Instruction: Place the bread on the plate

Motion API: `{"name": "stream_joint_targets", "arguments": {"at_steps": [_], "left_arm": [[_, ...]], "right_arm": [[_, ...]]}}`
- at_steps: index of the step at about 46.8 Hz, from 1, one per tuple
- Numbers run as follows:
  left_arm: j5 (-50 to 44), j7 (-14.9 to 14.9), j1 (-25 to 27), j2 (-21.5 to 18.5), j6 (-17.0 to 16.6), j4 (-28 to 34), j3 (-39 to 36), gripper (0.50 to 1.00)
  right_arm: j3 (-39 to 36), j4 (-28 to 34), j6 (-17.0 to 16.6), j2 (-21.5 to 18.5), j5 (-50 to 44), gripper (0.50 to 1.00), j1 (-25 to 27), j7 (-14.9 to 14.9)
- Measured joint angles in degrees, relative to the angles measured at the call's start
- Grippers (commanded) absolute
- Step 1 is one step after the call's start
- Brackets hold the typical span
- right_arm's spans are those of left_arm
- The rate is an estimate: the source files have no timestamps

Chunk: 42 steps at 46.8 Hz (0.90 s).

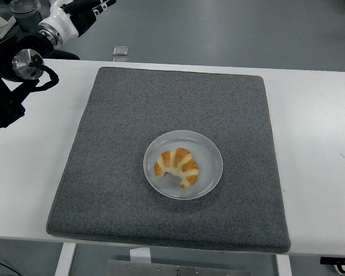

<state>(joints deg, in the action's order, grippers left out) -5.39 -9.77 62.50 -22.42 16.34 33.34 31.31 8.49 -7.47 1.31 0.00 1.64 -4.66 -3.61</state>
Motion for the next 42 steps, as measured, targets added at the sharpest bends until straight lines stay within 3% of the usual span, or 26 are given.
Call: {"name": "stream_joint_targets", "arguments": {"at_steps": [10,20,42], "left_arm": [[-2.09,-0.2,-3.16,1.65,0.33,-0.73,0.97,1.0],[-2.02,-0.45,-7.63,3.12,0.6,-0.92,9.27,1.0],[-2.0,-1.96,-9.69,7.58,1.61,-4.86,10.0,1.0]], "right_arm": [[0.13,-0.06,-0.37,0.0,-0.1,0.93,0.03,0.0],[0.08,0.0,0.09,0.0,-0.06,0.93,-0.01,0.0],[-0.06,0.01,0.0,0.0,-0.06,0.93,0.0,0.01]]}}
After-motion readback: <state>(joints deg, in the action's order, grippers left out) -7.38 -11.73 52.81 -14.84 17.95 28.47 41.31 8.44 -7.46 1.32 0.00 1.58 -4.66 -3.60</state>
